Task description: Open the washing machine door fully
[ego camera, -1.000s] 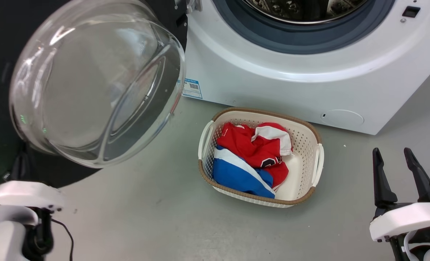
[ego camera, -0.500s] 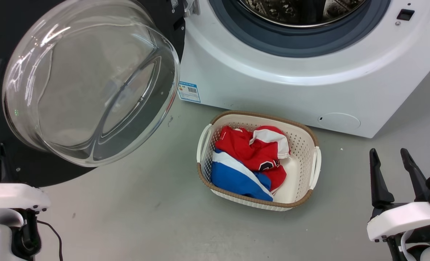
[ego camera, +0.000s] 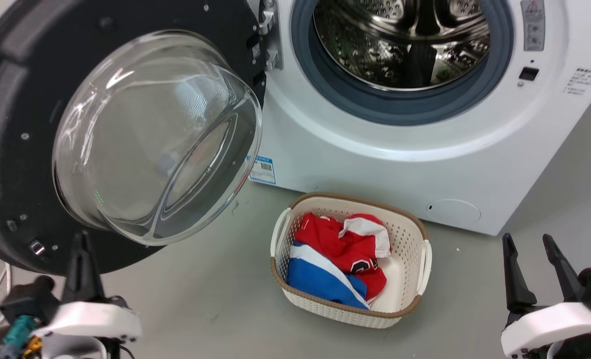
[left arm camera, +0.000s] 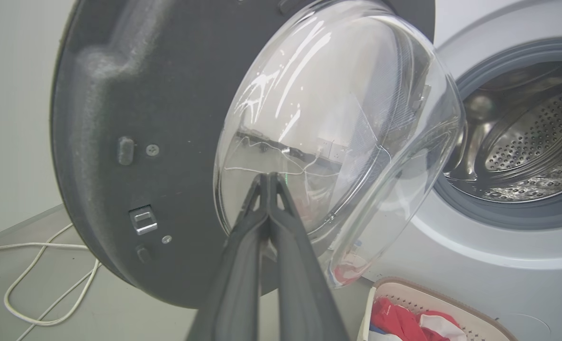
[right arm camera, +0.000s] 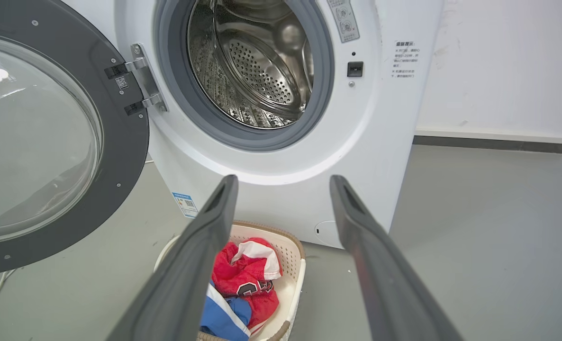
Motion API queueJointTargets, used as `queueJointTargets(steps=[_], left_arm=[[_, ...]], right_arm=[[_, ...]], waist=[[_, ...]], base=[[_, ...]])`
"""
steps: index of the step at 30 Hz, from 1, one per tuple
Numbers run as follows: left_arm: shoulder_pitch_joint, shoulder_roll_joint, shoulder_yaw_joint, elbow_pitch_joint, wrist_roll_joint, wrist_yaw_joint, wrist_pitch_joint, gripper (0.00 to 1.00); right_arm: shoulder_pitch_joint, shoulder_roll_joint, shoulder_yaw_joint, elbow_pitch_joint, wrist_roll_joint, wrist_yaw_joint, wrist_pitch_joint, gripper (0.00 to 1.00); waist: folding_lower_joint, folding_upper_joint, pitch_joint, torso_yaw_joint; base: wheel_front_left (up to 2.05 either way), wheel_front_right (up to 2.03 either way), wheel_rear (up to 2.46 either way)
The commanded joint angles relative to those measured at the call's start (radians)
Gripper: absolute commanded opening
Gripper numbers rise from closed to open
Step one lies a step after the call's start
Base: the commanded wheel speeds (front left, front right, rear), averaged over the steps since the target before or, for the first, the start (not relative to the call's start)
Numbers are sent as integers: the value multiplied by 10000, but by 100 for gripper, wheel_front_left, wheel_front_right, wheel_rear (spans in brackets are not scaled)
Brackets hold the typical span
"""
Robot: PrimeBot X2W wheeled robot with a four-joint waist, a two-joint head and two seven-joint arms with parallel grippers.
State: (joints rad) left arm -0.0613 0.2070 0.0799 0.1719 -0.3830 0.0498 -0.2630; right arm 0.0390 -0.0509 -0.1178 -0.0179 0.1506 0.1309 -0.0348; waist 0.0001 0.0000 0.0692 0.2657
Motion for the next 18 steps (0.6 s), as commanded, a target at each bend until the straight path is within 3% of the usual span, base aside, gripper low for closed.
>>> queueJointTargets(steps=[1, 9, 16, 17, 18], left_arm=[[185, -27, -110, -94, 89, -61, -20, 0], [720, -495, -1342, -754, 389, -464, 368, 0], [408, -640, -2201, -589, 666, -783, 540, 0], [356, -639, -2259, -519, 712, -810, 527, 4], [303, -614, -2315, -432, 770, -822, 539, 17]], right_arm=[[127, 14, 17, 30, 90, -3, -37, 100], [374, 13, 122, -28, 162, -3, -78, 100], [398, 13, 242, -70, -6, -3, -58, 100], [410, 13, 260, -79, -23, -3, -59, 100], [413, 13, 280, -91, -67, -3, -60, 100]], waist=[[-1, 0, -246, -12], [-1, 0, -652, -259], [-1, 0, -791, -903], [-1, 0, -804, -1027], [-1, 0, -814, -1155]], base=[[0, 0, 0], [0, 0, 0], [0, 0, 0], [0, 0, 0], [0, 0, 0]])
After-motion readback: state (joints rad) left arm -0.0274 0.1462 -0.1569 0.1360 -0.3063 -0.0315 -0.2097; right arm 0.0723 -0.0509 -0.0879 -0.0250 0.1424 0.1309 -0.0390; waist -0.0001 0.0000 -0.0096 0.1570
